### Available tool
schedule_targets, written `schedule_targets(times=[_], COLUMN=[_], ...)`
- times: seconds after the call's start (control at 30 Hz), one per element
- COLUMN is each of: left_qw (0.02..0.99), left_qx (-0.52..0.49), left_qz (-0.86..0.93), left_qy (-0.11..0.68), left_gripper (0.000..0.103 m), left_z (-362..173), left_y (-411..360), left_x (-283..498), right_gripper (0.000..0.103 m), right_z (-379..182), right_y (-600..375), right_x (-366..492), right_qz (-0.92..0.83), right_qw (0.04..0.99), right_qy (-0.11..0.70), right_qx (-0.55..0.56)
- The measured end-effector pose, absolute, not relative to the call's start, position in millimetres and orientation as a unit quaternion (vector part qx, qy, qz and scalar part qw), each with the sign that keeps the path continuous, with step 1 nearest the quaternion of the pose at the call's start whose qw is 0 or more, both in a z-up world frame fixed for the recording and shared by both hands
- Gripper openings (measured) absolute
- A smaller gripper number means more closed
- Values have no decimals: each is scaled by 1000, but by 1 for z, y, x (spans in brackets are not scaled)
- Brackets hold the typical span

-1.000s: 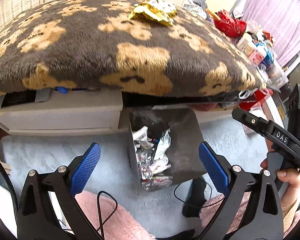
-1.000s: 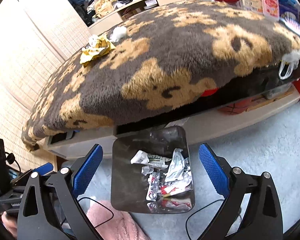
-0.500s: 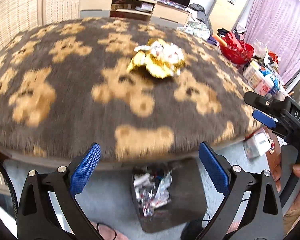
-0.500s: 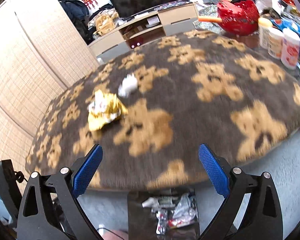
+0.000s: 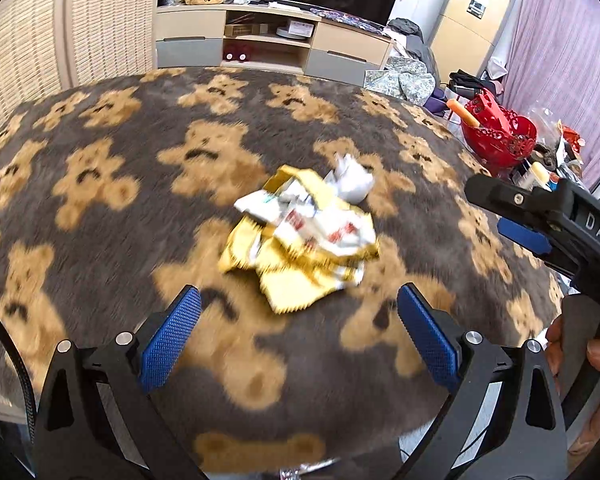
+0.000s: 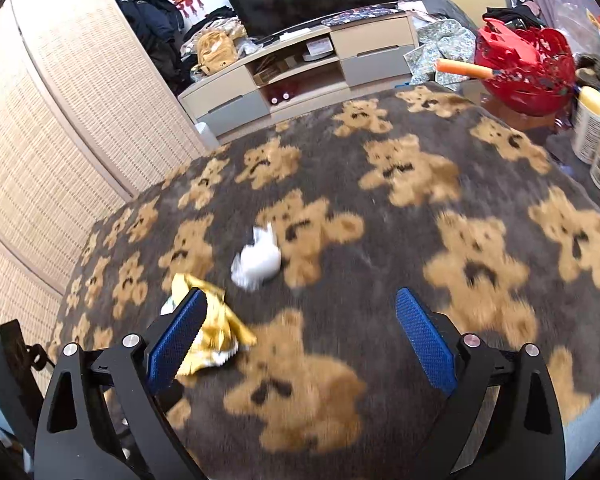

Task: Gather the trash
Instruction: 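Raise both open tools toward the gold wrapper and white tissue, then grasp the yellow-gold wrapper with the left tool while the right tool grasps the white tissue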

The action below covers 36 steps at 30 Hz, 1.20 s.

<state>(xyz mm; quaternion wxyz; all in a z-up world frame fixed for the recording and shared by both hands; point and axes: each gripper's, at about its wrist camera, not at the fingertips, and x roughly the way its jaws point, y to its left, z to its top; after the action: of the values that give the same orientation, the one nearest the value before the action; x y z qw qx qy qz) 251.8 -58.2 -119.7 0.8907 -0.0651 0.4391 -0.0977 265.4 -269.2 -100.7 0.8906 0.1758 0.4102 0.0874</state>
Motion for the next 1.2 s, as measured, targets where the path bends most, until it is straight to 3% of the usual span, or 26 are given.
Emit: schedule_targets(times=[0.3, 0.6, 0.77, 1.0, 1.03, 1.07, 1.1, 1.2], left_qw=[883, 880, 876, 871, 870, 867, 860, 862], left_qx=[-40, -43, -55, -70, -72, -77, -85, -77], left_qz=[-60, -77, -105, -136, -140, -148, -161, -156], left_qy=[464, 467, 467, 466, 467, 470, 477, 475], left_gripper=[93, 90, 78, 67, 64, 48, 40, 40], left_z=[-140, -149, -149, -150, -150, -151, -153, -154], left_y=[-83, -55, -46, -42, -42, -42, -43, -48], left_x=[299, 302, 303, 301, 301, 301, 301, 300], right_gripper=[94, 89, 73, 39, 35, 33, 30, 19], right_z=[-108, -122, -135, -146, -149, -152, -153, -156], right_y=[-271, -248, -223, -196, -192, -191, -191, -196], right_x=[302, 323, 336, 348, 349, 349, 350, 346], right_qz=[105, 123, 139, 149, 151, 152, 152, 144], right_qw=[885, 880, 872, 868, 866, 864, 864, 865], right_qy=[412, 421, 436, 450, 455, 458, 460, 463], right_qx=[187, 182, 172, 147, 143, 141, 139, 129])
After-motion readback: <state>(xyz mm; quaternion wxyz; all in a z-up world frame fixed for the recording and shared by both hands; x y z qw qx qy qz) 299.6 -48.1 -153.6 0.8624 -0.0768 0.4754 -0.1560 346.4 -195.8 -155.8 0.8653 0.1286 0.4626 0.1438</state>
